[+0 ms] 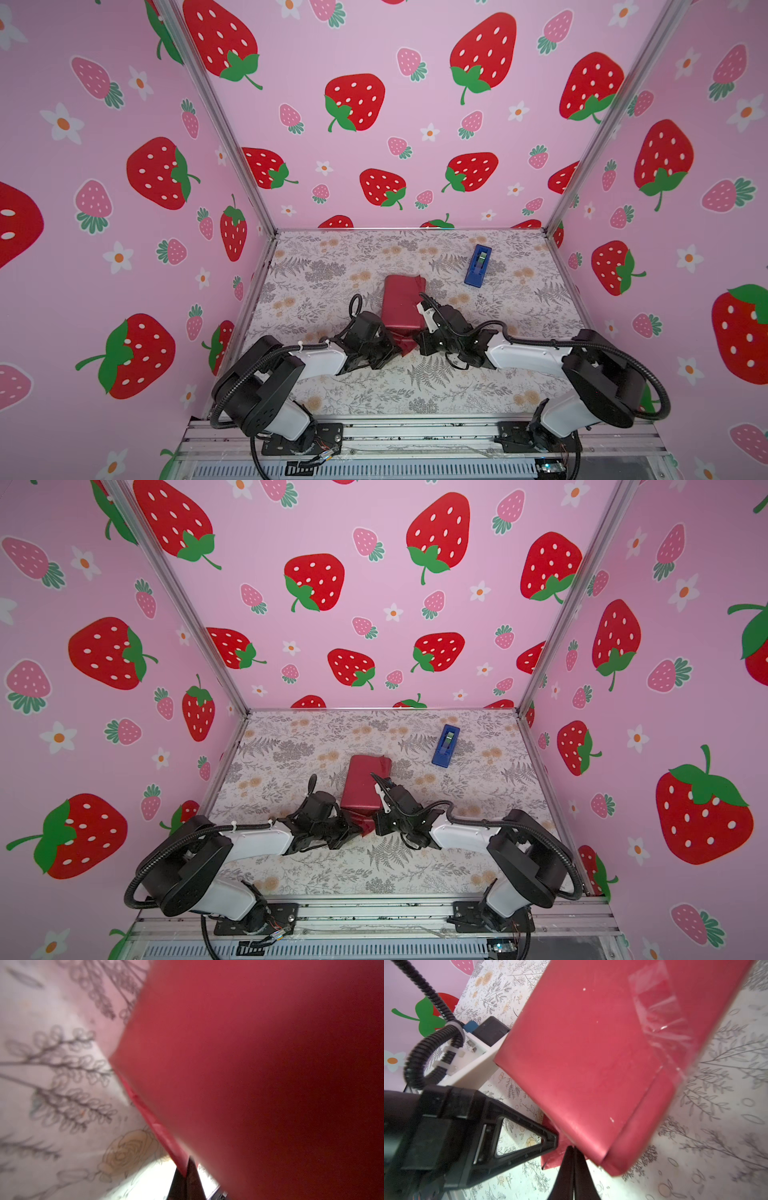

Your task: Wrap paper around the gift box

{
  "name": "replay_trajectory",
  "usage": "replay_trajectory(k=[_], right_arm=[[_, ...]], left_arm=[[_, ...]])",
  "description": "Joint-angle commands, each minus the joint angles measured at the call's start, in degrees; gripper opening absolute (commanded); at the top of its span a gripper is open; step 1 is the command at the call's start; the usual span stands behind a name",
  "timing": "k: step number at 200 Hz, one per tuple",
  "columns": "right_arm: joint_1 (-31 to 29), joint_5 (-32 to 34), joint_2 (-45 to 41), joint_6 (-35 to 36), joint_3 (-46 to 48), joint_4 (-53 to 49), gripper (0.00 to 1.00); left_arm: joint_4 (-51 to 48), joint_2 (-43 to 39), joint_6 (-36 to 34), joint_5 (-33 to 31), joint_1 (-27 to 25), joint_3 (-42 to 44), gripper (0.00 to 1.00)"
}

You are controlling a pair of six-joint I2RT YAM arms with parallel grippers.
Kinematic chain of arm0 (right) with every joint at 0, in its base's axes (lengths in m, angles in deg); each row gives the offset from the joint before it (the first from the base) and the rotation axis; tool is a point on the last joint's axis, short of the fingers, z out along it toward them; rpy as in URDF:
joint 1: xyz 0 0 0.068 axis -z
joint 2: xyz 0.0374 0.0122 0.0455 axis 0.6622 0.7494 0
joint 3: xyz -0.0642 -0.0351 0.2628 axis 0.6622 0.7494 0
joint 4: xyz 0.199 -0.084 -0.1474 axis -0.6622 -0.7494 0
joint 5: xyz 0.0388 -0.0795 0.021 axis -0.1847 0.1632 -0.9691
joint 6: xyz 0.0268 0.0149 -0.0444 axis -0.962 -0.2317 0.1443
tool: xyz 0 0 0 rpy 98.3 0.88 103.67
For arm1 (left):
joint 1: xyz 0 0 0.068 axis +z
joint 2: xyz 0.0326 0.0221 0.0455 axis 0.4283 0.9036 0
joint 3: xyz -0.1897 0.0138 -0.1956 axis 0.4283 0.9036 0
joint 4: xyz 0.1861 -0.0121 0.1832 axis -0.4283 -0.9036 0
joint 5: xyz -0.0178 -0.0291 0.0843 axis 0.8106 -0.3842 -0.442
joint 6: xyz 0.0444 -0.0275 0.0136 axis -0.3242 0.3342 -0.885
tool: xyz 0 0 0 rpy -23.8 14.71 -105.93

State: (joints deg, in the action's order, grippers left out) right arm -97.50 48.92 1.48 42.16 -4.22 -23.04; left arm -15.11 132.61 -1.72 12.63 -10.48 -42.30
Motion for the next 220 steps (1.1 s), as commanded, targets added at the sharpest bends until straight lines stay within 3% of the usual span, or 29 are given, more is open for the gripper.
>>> replay_trajectory(k=[1, 42, 61, 101, 220], right_arm=[[0.0, 3.0, -3.8, 6.3, 1.8, -2.6, 0.08], [-0.1, 3.6, -5.2, 15.3, 2.7, -2.5, 0.09], [-0.2, 0.1, -4.0, 17.1, 2.7, -0.8, 0.09], [-0.1, -1.4, 0.8, 15.1, 0.9, 3.1, 0.00], [-0.1, 3.3, 6.6, 5.2, 2.0, 17.1, 0.00]], left_arm=[[-2.9, -1.9, -0.4, -0.9, 0.5, -1.4, 0.01], [-5.2, -3.8, -1.2, -1.1, 1.0, -2.0, 0.00], [-5.9, -4.4, -1.3, -1.1, 1.1, -2.2, 0.00], [-6.5, -4.7, -1.4, -1.1, 1.1, -2.4, 0.00], [-7.4, -6.7, -1.3, -1.6, 1.1, -1.1, 0.00]])
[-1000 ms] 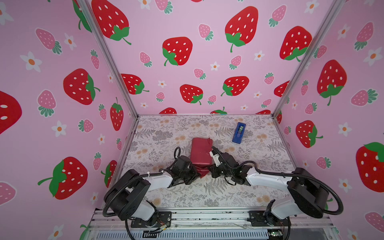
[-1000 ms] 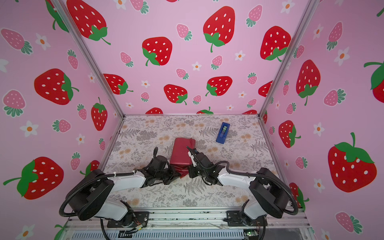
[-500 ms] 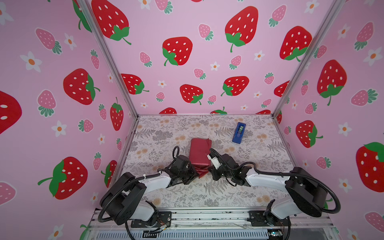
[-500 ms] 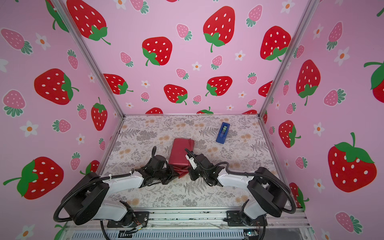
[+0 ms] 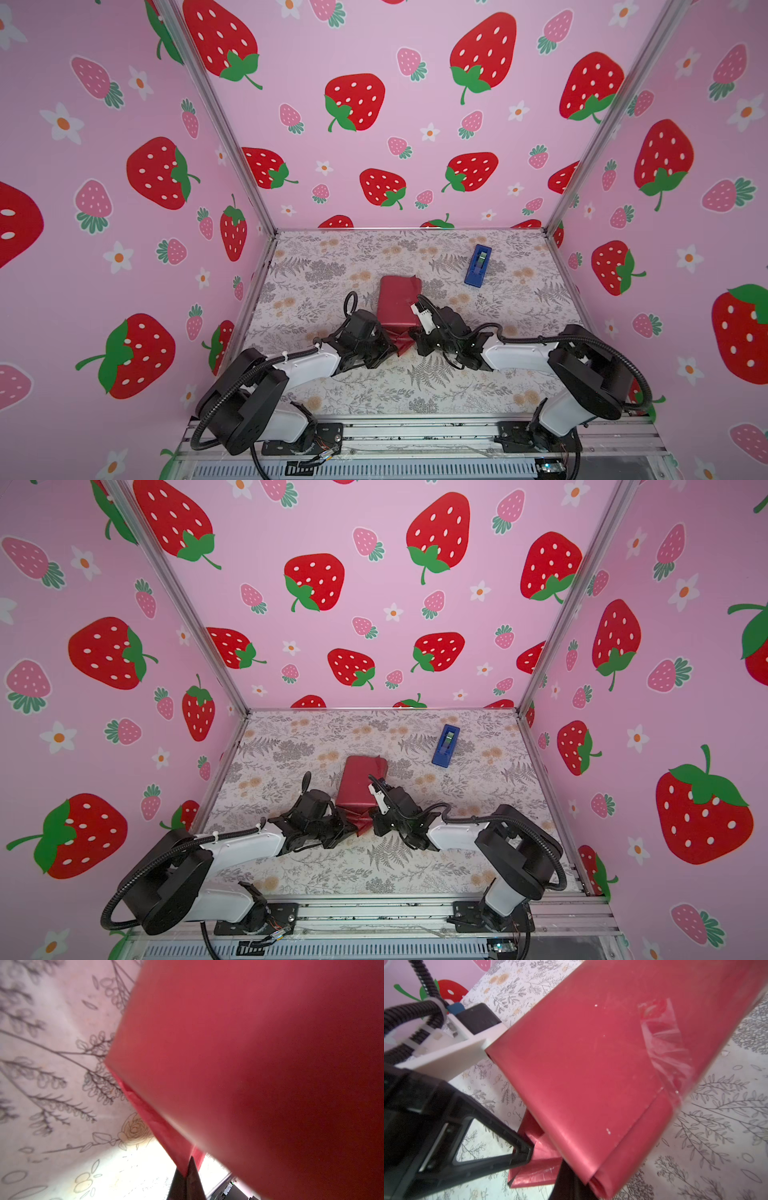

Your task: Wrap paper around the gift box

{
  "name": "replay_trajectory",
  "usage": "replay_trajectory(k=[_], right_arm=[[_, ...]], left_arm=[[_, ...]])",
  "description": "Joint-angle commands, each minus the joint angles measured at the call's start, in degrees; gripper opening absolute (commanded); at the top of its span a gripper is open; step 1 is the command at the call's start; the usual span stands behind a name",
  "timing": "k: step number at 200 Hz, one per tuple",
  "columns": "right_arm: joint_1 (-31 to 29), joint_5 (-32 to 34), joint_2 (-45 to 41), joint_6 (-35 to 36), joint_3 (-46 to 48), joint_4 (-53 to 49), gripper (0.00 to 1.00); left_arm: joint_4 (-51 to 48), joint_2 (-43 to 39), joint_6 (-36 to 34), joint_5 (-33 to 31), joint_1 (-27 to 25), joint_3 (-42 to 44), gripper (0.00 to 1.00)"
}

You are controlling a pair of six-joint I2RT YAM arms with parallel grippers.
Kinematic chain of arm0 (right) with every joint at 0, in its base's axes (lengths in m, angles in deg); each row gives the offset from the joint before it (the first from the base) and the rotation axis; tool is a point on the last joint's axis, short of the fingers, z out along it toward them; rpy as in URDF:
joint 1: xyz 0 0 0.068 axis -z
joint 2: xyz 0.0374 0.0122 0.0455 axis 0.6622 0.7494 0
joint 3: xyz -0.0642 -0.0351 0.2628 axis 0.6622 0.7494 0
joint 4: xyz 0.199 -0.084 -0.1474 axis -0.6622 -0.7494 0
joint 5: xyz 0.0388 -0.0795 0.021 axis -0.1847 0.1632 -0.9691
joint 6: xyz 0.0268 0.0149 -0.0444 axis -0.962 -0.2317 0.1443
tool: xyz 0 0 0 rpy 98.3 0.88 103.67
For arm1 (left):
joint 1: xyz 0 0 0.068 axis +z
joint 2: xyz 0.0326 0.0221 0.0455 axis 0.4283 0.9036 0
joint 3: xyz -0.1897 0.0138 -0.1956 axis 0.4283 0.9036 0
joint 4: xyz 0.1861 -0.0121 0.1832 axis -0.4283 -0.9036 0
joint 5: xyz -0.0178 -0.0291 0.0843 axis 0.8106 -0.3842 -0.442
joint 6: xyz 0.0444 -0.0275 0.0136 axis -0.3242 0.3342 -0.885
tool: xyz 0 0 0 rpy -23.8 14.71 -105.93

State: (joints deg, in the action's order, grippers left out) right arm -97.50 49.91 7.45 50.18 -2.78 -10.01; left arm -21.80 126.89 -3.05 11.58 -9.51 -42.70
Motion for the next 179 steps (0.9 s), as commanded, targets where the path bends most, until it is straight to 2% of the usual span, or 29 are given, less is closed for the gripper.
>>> replay_trajectory(k=[1, 35, 68, 98, 120, 138, 159, 179], right_arm=[[-0.2, 2.3, 0.6, -2.9, 0.6, 4.0, 0.00], [-0.1, -0.7, -2.3, -1.6, 2.5, 3.1, 0.00], [-0.4, -2.9, -7.1, 4.3, 9.5, 5.7, 0.04], [-1.7, -3.3, -9.8, 15.9, 14.0, 10.0, 0.10], [-3.5, -2.2, -9.3, 26.0, 14.1, 10.2, 0.21], [-5.5, 0.1, -7.6, 33.5, 14.2, 11.5, 0.23], [-8.2, 3.5, -4.7, 41.8, 14.1, 15.1, 0.31], [-10.1, 6.9, -2.0, 47.3, 14.0, 19.2, 0.34]], left_arm=[[-0.7, -0.9, 0.1, -0.6, 0.2, -0.8, 0.00], [-0.7, -0.7, 0.0, -0.5, 0.3, -1.4, 0.00], [-1.0, -0.8, -0.3, -0.4, 0.4, -2.0, 0.00], [-1.6, -1.5, -0.4, -0.5, 0.8, -1.8, 0.00], [-2.0, -2.1, -0.6, -0.6, 1.1, -1.3, 0.00], [-2.2, -2.7, -0.5, -0.6, 1.3, -0.9, 0.00], [-3.0, -3.5, -0.6, -0.7, 1.5, -0.7, 0.00], [-3.2, -3.9, -0.4, -0.4, 1.5, -0.6, 0.00]])
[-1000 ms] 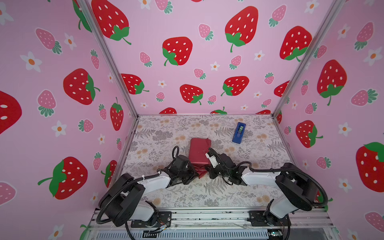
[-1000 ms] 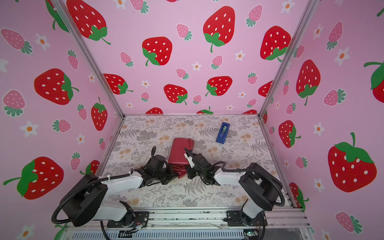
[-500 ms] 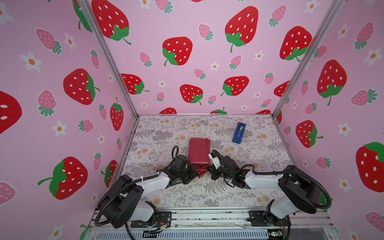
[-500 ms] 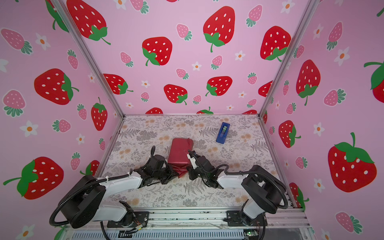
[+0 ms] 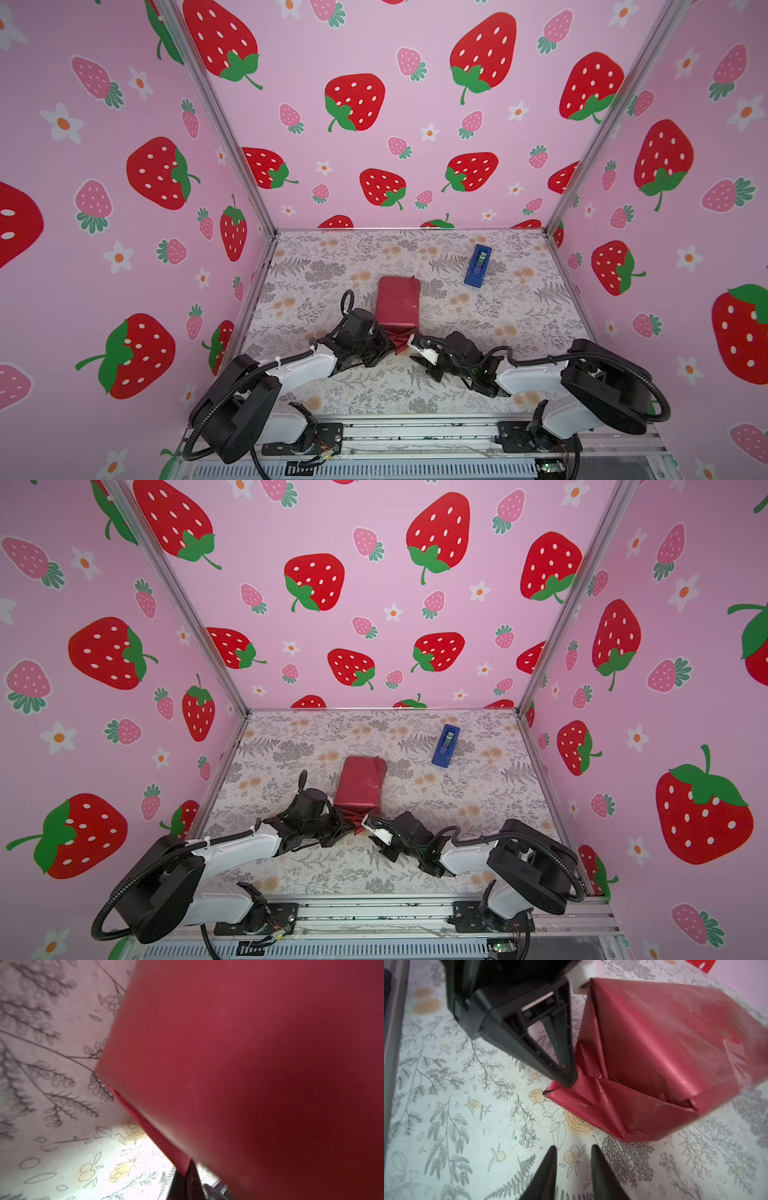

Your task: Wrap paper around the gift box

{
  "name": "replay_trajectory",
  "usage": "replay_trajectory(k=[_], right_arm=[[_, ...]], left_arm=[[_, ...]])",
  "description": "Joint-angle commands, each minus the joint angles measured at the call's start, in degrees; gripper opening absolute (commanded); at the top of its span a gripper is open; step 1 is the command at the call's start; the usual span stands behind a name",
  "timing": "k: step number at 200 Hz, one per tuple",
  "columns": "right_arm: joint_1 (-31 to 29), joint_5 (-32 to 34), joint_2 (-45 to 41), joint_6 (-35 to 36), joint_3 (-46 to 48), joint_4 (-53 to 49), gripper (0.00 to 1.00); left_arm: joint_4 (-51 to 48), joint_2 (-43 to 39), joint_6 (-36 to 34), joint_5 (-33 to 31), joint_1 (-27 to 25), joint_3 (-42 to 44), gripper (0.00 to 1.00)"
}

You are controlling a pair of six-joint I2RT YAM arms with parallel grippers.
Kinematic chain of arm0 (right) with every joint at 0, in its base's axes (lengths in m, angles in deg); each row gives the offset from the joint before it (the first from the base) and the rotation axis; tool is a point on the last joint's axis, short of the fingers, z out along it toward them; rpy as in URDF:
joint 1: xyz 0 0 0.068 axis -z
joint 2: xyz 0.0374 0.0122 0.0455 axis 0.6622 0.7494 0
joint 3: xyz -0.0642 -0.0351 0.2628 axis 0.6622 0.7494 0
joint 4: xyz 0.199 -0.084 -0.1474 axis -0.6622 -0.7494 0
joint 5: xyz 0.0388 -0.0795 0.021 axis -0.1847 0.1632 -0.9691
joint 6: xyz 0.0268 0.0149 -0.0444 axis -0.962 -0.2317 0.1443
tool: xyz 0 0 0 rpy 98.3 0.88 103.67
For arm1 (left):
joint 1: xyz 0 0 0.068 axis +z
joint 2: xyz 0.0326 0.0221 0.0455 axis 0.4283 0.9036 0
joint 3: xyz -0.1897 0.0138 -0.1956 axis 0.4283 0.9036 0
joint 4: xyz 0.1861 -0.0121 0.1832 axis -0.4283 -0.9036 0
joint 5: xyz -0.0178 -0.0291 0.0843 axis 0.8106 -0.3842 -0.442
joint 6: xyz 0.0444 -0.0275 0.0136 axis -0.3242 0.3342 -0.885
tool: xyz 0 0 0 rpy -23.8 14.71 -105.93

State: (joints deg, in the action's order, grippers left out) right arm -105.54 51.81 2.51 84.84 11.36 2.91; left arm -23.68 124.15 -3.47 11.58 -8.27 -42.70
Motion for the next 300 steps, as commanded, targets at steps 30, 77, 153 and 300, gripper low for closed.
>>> replay_trajectory(k=[30, 77, 153, 300], right_arm=[[-3.0, 6.1, 6.6, 16.1, -1.2, 10.4, 0.37], [-3.7, 8.3, 10.1, 18.5, -3.5, 12.5, 0.41], [-3.9, 9.8, 15.0, 20.8, -5.7, 15.9, 0.44], [-4.1, 12.2, 14.6, 20.5, -4.3, 20.6, 0.22]], left_arm=[[-1.0, -1.5, 0.6, -0.3, 0.4, -0.2, 0.00], [0.0, -1.7, 1.7, 0.1, 0.5, 0.5, 0.00], [2.8, -1.6, 3.7, 1.4, 0.9, 1.7, 0.00], [3.2, -1.7, 4.0, 1.9, 1.9, 2.7, 0.00]])
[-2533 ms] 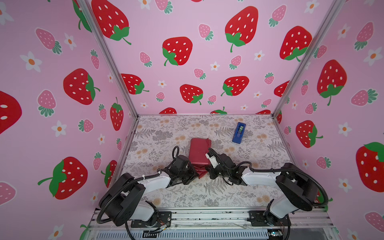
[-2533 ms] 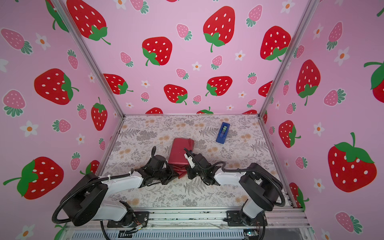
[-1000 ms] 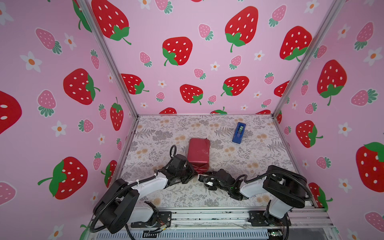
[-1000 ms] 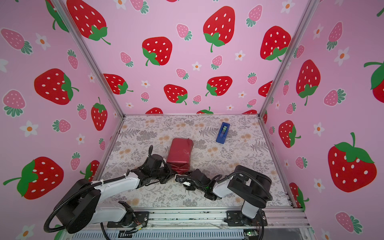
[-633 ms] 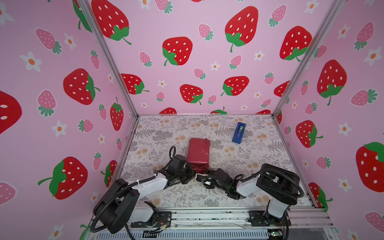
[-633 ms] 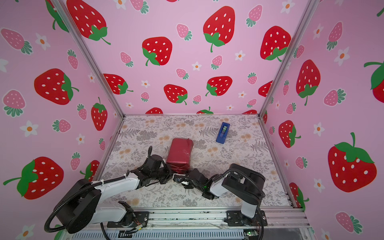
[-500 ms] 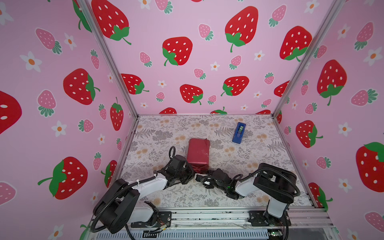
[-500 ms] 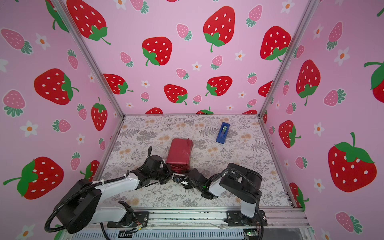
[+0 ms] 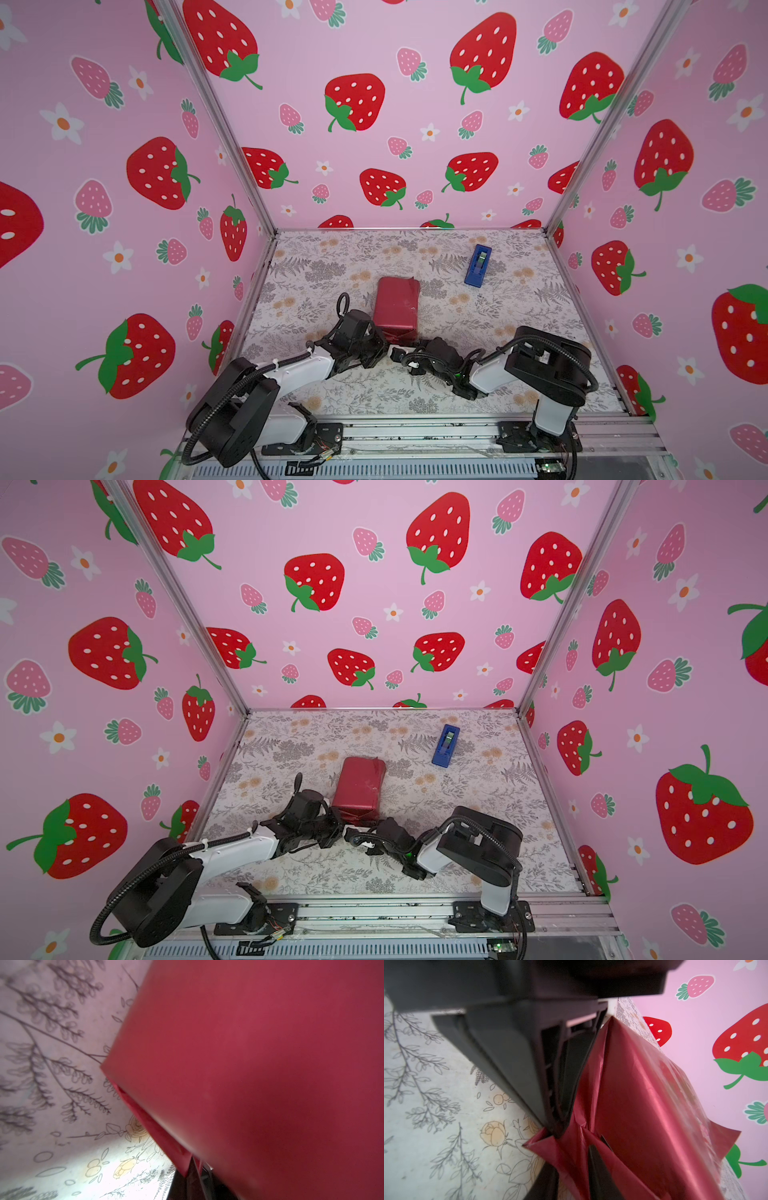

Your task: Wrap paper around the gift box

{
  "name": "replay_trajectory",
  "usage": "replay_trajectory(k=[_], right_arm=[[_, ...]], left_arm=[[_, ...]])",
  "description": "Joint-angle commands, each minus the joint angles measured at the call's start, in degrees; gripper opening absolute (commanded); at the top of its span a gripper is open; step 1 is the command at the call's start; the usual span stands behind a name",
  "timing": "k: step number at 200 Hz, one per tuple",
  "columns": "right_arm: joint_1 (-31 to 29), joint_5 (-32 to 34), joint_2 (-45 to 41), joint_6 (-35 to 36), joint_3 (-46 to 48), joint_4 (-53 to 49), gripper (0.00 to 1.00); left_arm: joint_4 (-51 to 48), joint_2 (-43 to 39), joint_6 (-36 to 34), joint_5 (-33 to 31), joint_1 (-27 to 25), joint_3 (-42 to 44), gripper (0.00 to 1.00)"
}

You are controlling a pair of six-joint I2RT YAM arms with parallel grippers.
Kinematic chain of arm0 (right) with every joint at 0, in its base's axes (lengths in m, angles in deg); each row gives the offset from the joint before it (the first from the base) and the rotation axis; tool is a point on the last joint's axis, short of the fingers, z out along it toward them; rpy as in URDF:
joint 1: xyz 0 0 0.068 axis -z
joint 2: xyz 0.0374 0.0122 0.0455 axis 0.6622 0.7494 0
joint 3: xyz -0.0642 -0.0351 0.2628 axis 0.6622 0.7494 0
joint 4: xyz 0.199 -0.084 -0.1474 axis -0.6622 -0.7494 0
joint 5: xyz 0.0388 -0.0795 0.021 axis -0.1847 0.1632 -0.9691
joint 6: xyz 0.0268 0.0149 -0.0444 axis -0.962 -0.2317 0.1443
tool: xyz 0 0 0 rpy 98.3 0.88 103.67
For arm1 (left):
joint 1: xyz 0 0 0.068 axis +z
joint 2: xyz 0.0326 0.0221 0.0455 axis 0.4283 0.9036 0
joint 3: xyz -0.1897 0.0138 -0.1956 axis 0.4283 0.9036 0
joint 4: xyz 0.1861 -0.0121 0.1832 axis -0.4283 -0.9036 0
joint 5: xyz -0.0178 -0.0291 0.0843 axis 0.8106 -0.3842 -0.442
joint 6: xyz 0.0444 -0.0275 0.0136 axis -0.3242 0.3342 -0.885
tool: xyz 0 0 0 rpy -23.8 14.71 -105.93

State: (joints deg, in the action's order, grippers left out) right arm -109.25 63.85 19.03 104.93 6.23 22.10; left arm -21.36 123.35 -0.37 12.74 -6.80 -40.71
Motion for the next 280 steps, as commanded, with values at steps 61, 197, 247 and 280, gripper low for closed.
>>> replay_trajectory(k=[61, 197, 247, 280], right_arm=[[-0.7, -2.0, -1.8, -0.1, 0.9, 1.1, 0.09], [-2.5, -5.7, -7.1, -3.9, 5.7, -4.9, 0.00], [-4.5, -6.9, -11.6, -6.2, 9.0, -8.3, 0.00], [-4.6, -6.3, -15.0, -7.5, 11.2, -8.7, 0.00]], left_arm=[[1.2, -0.9, 1.1, 0.7, 0.5, 1.1, 0.00], [-24.6, -14.0, -12.2, -8.8, 0.7, -8.9, 0.37], [-27.1, -5.7, -23.8, 0.2, 0.8, -19.9, 0.23], [-26.5, 2.3, -28.0, 6.9, 0.6, -25.1, 0.14]])
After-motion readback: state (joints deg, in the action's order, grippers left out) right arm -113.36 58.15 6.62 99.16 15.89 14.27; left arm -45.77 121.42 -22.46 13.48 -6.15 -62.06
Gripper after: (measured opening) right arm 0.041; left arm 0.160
